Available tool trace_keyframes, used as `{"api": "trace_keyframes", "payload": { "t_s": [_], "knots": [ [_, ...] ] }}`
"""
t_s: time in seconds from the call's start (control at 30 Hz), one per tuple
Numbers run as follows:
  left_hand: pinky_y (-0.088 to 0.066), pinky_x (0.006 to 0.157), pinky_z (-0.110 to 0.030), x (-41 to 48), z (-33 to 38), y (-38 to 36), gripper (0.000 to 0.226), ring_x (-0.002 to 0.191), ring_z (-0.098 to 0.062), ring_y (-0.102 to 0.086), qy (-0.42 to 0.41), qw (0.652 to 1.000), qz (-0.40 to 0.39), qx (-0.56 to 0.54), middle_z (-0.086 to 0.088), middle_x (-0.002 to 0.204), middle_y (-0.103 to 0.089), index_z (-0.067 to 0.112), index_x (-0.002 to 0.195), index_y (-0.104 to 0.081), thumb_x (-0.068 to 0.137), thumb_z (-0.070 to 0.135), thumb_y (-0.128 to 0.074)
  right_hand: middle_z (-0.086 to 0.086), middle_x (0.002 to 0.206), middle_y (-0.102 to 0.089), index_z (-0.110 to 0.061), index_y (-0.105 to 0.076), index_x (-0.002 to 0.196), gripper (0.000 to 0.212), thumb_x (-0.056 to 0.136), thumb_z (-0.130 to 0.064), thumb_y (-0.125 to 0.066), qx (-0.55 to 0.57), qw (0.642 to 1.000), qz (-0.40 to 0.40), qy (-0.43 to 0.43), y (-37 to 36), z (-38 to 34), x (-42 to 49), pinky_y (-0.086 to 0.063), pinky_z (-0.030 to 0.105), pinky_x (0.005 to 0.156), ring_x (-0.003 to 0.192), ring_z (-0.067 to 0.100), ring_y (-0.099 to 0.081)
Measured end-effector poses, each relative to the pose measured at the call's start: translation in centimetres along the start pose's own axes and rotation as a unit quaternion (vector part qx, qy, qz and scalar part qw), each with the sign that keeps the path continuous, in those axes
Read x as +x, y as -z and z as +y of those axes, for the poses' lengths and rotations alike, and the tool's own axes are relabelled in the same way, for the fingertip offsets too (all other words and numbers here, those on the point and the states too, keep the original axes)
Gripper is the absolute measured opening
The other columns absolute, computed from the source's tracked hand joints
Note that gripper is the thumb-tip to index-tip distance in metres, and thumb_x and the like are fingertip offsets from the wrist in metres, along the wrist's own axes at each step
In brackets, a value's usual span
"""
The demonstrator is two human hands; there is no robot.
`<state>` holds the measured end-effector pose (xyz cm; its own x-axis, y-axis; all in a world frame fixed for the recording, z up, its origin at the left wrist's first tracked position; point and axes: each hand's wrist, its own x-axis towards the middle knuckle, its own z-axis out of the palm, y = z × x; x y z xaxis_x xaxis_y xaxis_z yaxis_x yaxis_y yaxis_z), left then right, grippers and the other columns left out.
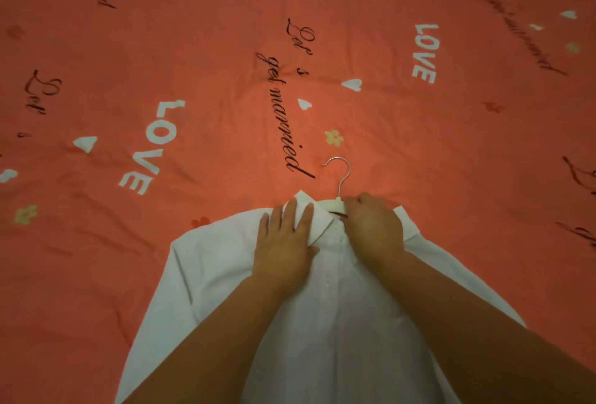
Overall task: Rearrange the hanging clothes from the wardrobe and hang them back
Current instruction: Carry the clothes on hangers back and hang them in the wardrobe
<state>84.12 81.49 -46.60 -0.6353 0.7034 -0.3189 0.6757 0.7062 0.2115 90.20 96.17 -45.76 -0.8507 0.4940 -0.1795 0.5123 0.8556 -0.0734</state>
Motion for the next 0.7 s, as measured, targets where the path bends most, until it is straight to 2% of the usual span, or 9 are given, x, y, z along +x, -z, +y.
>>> {"api": "trace_keyframes", "payload": {
  "t_s": [0.1,0.17,0.23,0.3,0.4,0.47,0.53,0.63,0.7],
  "knots": [
    [-0.002,0.114,-0.041,-0.6,0.1,2.2,0.076,0.143,-0.024,-0.003,-0.012,0.999,-0.006,-0.038,-0.004,0.157,-0.001,0.026,0.149,-0.004,0.090,0.050,-0.046,0.003,0.115,-0.053,-0.020,-0.050,0.125,0.031,0.097,-0.023,-0.040,0.012,1.000,0.004,0.003,1.7,0.1,-0.9,-0.042,0.031,0.074,0.108,0.024,-0.049],
    [-0.011,0.112,-0.039,-1.7,0.3,4.7,0.076,0.139,-0.022,-0.015,-0.043,0.994,0.067,-0.081,-0.005,0.153,-0.017,0.023,0.147,-0.019,0.085,0.055,-0.051,0.002,0.112,-0.055,-0.022,-0.053,0.123,0.030,0.095,-0.030,-0.046,0.043,0.998,0.047,0.000,3.9,0.1,-2.4,-0.041,0.031,0.068,0.106,0.024,-0.050],
    [-0.024,0.108,-0.039,-3.2,0.8,7.8,0.069,0.131,-0.025,-0.031,-0.080,0.976,0.161,-0.123,-0.006,0.144,-0.036,0.018,0.140,-0.037,0.083,0.053,-0.056,0.004,0.100,-0.062,-0.018,-0.064,0.112,0.027,0.086,-0.024,-0.062,0.077,0.990,0.114,0.028,7.4,-0.6,-4.2,-0.037,0.028,0.057,0.093,0.028,-0.058],
    [-0.029,0.106,-0.041,-4.8,1.6,10.9,0.060,0.127,-0.024,-0.038,-0.091,0.960,0.219,-0.150,-0.005,0.138,-0.044,0.016,0.135,-0.045,0.084,0.044,-0.060,0.005,0.079,-0.065,-0.013,-0.072,0.095,0.030,0.067,-0.012,-0.080,0.074,0.979,0.177,0.072,11.3,-1.4,-6.2,-0.037,0.024,0.044,0.070,0.026,-0.063],
    [-0.021,0.111,-0.040,-7.8,2.6,15.3,0.052,0.131,-0.017,-0.034,-0.094,0.953,0.243,-0.156,0.003,0.139,-0.043,0.022,0.139,-0.040,0.091,0.041,-0.050,0.001,0.069,-0.065,-0.012,-0.075,0.092,0.040,0.054,-0.010,-0.089,0.072,0.958,0.254,0.114,17.2,-3.3,-9.0,-0.039,0.018,0.042,0.058,0.021,-0.062],
    [-0.007,0.113,-0.034,-10.2,2.7,17.6,0.049,0.132,-0.008,-0.031,-0.086,0.950,0.252,-0.161,0.010,0.139,-0.041,0.030,0.141,-0.033,0.095,0.043,-0.041,0.000,0.069,-0.066,-0.014,-0.075,0.094,0.040,0.056,-0.013,-0.088,0.087,0.947,0.282,0.124,20.7,-4.8,-11.0,-0.039,0.017,0.042,0.058,0.020,-0.063],
    [-0.011,0.110,-0.032,-13.1,2.6,20.4,0.047,0.127,-0.008,-0.037,-0.079,0.943,0.278,-0.167,0.011,0.133,-0.046,0.032,0.141,-0.034,0.095,0.041,-0.041,-0.003,0.067,-0.065,-0.018,-0.075,0.097,0.035,0.062,-0.019,-0.081,0.087,0.934,0.316,0.144,24.2,-6.4,-13.2,-0.038,0.017,0.040,0.057,0.018,-0.063],
    [-0.036,0.093,-0.034,-19.1,2.1,26.1,0.044,0.107,-0.020,-0.055,-0.074,0.920,0.340,-0.179,0.002,0.115,-0.061,0.023,0.133,-0.049,0.090,0.030,-0.055,-0.006,0.065,-0.065,-0.021,-0.075,0.098,0.039,0.060,-0.021,-0.085,0.086,0.916,0.348,0.181,30.3,-9.6,-17.1,-0.038,0.017,0.039,0.058,0.016,-0.063],
    [-0.043,0.079,-0.034,-23.5,1.0,29.5,0.044,0.091,-0.022,-0.061,-0.062,0.906,0.385,-0.165,0.001,0.099,-0.064,0.020,0.129,-0.054,0.085,0.024,-0.062,-0.007,0.063,-0.064,-0.024,-0.075,0.098,0.038,0.061,-0.022,-0.086,0.098,0.898,0.374,0.208,34.1,-12.2,-19.5,-0.040,0.017,0.040,0.057,0.017,-0.063]
  ]
}}
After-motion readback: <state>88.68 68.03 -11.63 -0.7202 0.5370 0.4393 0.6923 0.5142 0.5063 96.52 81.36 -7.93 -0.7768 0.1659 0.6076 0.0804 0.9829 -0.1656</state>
